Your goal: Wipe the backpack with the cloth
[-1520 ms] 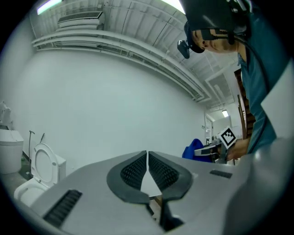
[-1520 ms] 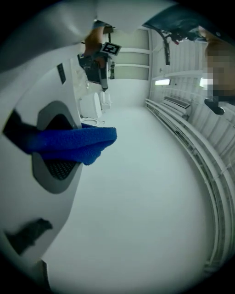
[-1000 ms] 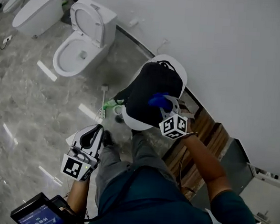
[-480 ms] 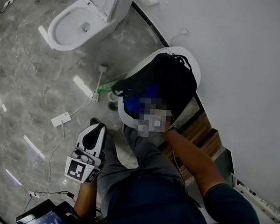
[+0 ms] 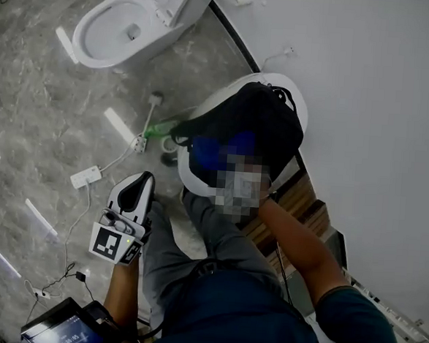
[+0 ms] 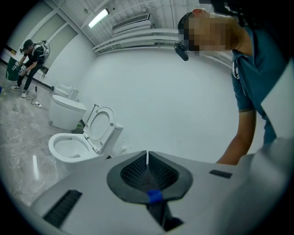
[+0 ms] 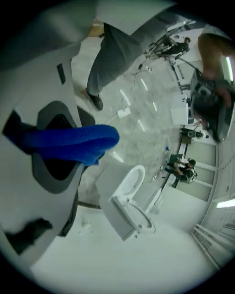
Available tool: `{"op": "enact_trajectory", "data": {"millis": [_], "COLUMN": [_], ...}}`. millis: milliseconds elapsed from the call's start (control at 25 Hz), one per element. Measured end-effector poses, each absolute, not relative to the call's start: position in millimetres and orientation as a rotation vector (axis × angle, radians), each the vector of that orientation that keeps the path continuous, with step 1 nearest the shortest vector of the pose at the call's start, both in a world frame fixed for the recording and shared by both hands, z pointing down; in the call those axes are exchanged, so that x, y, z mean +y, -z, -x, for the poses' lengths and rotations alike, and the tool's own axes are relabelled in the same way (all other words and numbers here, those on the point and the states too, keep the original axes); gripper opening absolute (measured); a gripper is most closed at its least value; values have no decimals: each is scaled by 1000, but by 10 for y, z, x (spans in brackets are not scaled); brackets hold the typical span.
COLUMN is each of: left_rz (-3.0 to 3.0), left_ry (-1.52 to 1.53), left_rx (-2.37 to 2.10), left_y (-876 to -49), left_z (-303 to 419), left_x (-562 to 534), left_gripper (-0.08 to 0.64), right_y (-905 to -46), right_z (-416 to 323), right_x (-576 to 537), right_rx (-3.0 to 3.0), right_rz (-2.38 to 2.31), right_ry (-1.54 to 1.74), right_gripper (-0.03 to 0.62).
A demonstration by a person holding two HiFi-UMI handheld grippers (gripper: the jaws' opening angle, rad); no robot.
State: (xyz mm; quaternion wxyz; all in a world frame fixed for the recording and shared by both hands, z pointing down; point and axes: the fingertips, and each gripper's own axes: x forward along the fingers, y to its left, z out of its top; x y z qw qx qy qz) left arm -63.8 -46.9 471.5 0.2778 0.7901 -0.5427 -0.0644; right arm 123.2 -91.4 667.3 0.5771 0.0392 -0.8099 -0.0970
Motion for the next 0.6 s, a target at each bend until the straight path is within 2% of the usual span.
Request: {"op": "enact_trajectory", "data": {"millis": [120, 280, 400, 520, 600], "left_rz": [-2141, -2174, -2199, -2227, -2234], "left_ry": [167, 108, 71, 73, 90], "left_rx": [-1439, -1407, -1369, -1346, -1334], "left_y": [-4655, -4689, -4779, -4807, -4781], "left_z": [579, 508, 405, 268, 185], "left_x": [-552, -623, -694, -860, -945], "left_gripper": [17, 17, 17, 17, 17], "right_y": [-6799, -6616, -6419, -6406, -6448], "right_z": [-1131, -1163, -1707, -2170, -2133], "right_x": [-578, -1684, -2402, -1870, -1222], "right_rx": [-1922, -1923, -1843, -1826, -1873], "right_rz": [-53, -286, -515, -562, -519], "right_ry": [199, 231, 156, 40, 14], "right_gripper": [63, 63, 63, 63, 63]}}
